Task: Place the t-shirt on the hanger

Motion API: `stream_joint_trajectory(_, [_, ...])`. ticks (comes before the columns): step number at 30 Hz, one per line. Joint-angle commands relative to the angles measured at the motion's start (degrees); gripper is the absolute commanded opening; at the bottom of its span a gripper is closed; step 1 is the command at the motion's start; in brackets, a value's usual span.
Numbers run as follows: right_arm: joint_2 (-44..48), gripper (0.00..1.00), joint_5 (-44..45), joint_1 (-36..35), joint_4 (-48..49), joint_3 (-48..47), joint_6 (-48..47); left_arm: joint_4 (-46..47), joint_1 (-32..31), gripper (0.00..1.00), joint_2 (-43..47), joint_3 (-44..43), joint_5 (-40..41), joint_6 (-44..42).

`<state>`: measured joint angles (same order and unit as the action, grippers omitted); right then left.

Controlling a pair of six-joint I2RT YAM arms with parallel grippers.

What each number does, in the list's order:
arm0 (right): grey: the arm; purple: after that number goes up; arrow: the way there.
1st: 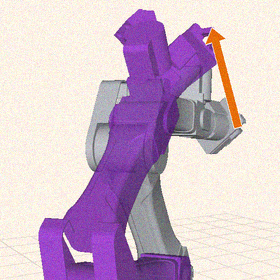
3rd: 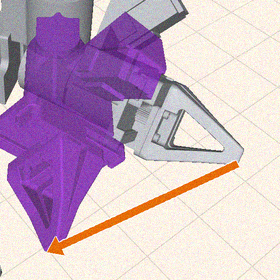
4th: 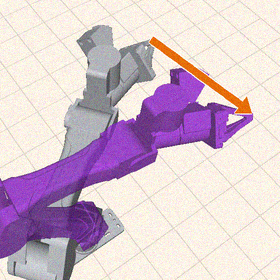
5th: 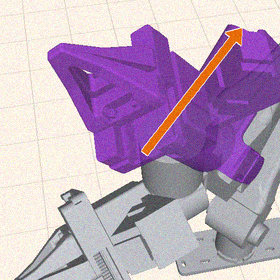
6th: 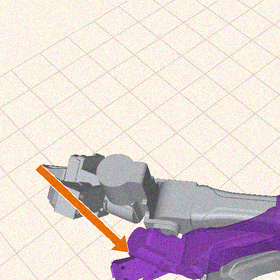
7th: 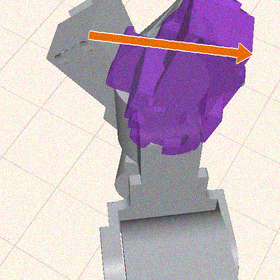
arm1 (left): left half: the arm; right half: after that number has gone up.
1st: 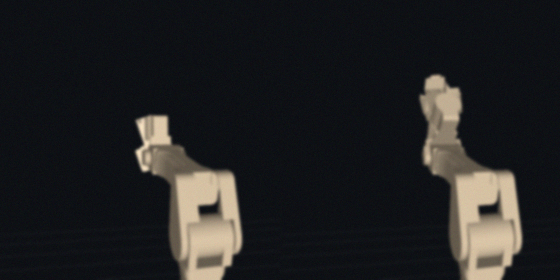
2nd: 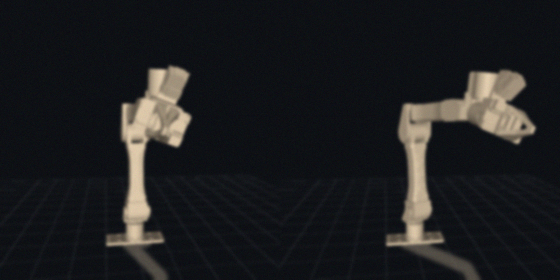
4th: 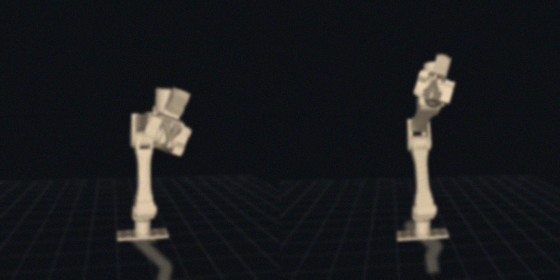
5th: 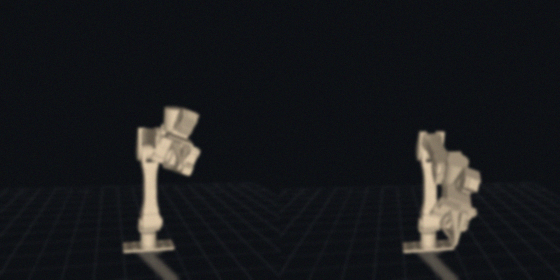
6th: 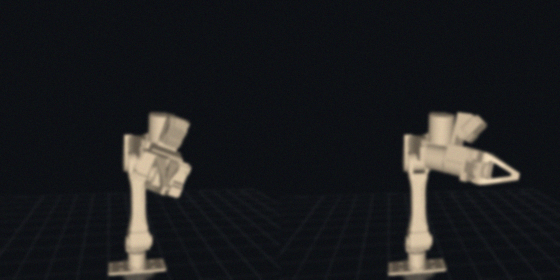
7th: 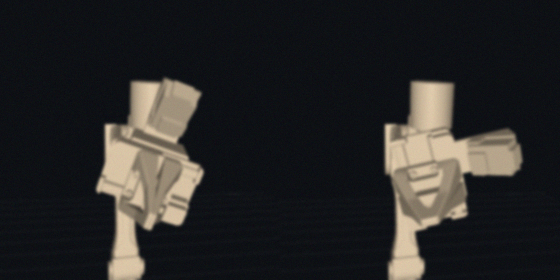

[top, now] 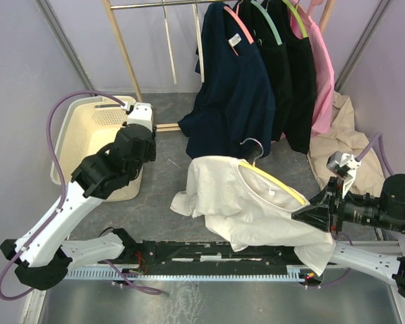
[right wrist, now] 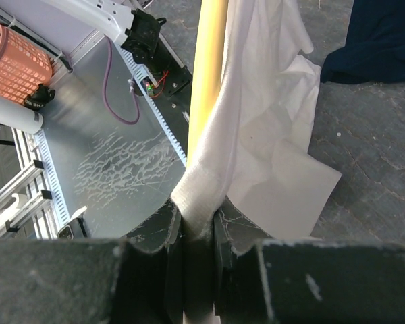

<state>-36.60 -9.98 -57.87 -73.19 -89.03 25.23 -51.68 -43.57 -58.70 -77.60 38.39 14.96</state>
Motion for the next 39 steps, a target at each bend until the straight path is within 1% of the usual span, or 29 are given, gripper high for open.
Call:
stream_joint_trajectory(1, [-1.9, 0.01, 1.4, 0.0, 9.6, -0.2, -0.1, 1.8, 0.2, 0.47, 1.8, -1.2, -2.3, 1.5])
stream_joint_trajectory(3, [-2.8, 0.01, 1.5, 0.0, 10.3, 0.2, -0.1, 3.5, 0.2, 0.48, 2.6, -2.3, -5.8, 1.0])
stream_joint_trajectory(6, [-4.4, 0.01, 2.5, 0.0, 11.6, 0.7, -0.2, 6.5, 0.3, 0.49, 3.6, -3.9, -13.4, 0.5])
stream_joint_trajectory(11, [-7.8, 0.01, 3.7, 0.0, 15.0, 2.3, -0.1, 9.3, 0.2, 0.5, 4.0, -5.5, -22.0, 1.3])
stream_joint_trajectory(19, [-12.6, 0.01, 4.6, 0.0, 20.6, 5.4, 1.1, 14.2, 0.2, 0.5, 5.3, -1.4, -32.3, 4.3])
stream_joint_trajectory(27, [-16.1, 0.01, 3.3, 0.0, 27.0, 9.4, 3.4, 18.0, 0.2, 0.55, 6.7, 2.4, -36.6, 6.4])
stream_joint_trajectory(39, [-21.3, 0.01, 1.9, 0.0, 31.7, 9.5, 5.9, 22.2, 0.2, 0.56, 7.3, 5.0, -38.5, 8.5])
